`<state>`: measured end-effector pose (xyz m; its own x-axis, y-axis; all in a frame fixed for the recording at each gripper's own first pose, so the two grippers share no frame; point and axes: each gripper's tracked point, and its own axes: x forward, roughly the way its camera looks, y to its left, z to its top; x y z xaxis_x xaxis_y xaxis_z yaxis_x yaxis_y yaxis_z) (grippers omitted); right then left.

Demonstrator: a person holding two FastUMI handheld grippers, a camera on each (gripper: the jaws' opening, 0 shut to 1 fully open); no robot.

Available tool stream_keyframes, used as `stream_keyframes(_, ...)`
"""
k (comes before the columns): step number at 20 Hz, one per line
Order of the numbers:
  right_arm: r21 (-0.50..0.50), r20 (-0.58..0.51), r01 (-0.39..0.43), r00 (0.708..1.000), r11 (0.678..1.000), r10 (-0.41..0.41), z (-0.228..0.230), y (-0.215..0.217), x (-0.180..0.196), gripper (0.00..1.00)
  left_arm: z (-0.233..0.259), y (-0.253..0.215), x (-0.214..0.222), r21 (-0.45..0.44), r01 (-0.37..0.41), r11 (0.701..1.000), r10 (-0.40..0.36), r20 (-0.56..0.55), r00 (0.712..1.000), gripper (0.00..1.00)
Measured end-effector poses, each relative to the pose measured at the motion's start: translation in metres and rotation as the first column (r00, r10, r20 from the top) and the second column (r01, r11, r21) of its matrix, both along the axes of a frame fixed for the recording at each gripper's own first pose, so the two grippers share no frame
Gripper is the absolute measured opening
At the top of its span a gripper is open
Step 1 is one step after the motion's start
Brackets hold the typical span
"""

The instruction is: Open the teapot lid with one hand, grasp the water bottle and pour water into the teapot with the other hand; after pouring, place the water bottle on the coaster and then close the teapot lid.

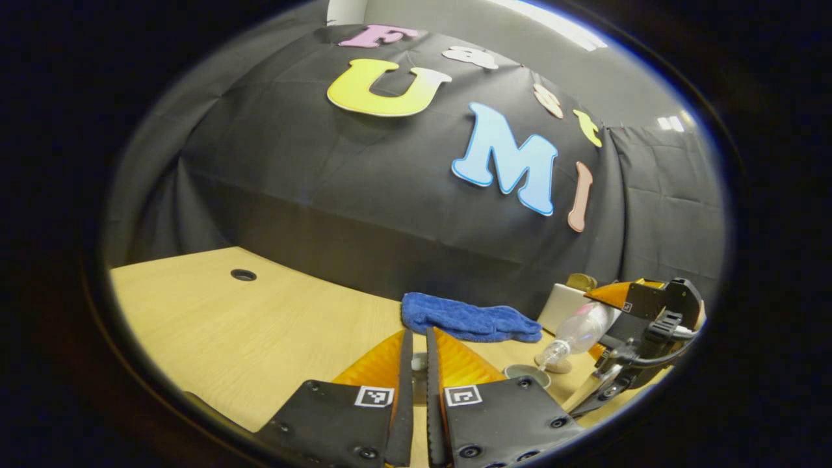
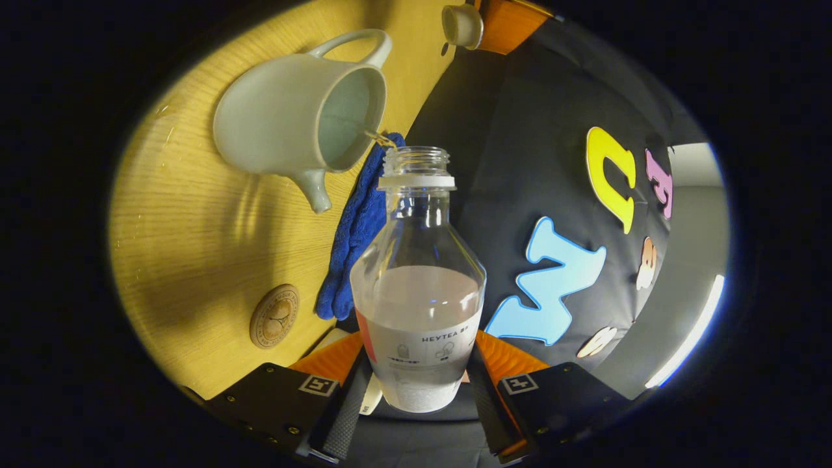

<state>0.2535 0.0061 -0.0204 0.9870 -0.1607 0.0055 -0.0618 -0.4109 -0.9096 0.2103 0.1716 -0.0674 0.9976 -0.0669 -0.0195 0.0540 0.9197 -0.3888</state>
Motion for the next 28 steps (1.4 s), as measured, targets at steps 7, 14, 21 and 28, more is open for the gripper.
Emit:
stream_keyframes(7, -0.109, 0.018, -0.041, 0.999, 0.993, 0.043, 0.012, 0.010, 0.001, 0.76, 0.002, 0.000, 0.001, -0.005, 0.003, 1.000, -0.003, 0.002, 1.000, 0.18)
stream_keyframes(14, -0.262, 0.065, -0.098, 0.991, 0.960, 0.119, 0.027, 0.029, 0.002, 0.76, 0.003, 0.000, 0.001, -0.009, 0.004, 1.000, -0.004, 0.004, 1.000, 0.17)
stream_keyframes(21, -0.354, 0.074, -0.135, 0.982, 0.926, 0.171, 0.031, 0.044, 0.000, 0.76, 0.002, 0.001, -0.001, -0.016, 0.004, 1.000, -0.004, 0.004, 1.000, 0.18)
stream_keyframes(28, -0.389, 0.066, -0.160, 0.978, 0.907, 0.200, 0.030, 0.050, 0.001, 0.76, 0.003, 0.001, 0.001, -0.021, 0.005, 1.000, -0.005, 0.005, 1.000, 0.18)
